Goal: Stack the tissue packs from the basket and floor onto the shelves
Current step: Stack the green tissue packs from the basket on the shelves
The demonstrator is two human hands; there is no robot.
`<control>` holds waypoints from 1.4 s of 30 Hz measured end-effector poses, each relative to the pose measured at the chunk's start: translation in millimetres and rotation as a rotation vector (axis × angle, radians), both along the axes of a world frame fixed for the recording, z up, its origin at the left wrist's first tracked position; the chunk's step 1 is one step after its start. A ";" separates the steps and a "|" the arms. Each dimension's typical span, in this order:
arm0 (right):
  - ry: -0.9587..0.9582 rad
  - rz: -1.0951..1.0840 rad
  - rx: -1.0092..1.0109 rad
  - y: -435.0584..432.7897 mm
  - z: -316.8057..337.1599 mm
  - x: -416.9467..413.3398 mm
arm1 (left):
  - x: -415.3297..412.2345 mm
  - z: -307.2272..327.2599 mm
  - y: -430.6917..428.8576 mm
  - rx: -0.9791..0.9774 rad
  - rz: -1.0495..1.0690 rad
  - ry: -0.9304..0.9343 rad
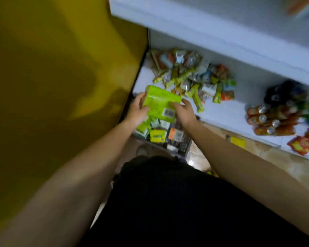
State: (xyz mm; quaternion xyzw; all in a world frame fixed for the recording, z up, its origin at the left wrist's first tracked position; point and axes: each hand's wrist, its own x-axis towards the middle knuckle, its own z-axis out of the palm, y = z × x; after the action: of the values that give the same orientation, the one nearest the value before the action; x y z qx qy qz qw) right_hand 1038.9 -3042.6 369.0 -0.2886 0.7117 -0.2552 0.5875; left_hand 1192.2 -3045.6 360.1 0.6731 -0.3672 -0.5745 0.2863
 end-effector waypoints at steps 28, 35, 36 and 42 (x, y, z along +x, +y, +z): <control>0.169 0.013 -1.052 -181.2 324.9 -26.3 | -46.6 352.8 -206.0 -0.972 0.161 -0.041; 0.209 -0.098 -1.234 -212.0 384.2 -111.6 | -144.6 401.4 -240.5 -1.201 0.203 0.101; 0.251 -0.133 -1.265 -216.0 389.0 -131.0 | -165.1 407.1 -244.1 -1.218 0.193 0.124; 0.521 -0.302 -1.386 -220.2 408.3 -257.9 | -299.0 434.8 -261.4 -1.231 0.012 0.215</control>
State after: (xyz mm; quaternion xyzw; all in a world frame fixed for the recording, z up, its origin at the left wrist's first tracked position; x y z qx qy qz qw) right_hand 781.1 -3262.8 777.3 -0.5423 0.5360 -0.6455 0.0432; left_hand 893.2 -3307.0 794.9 0.3252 -0.5964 -0.3208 0.6601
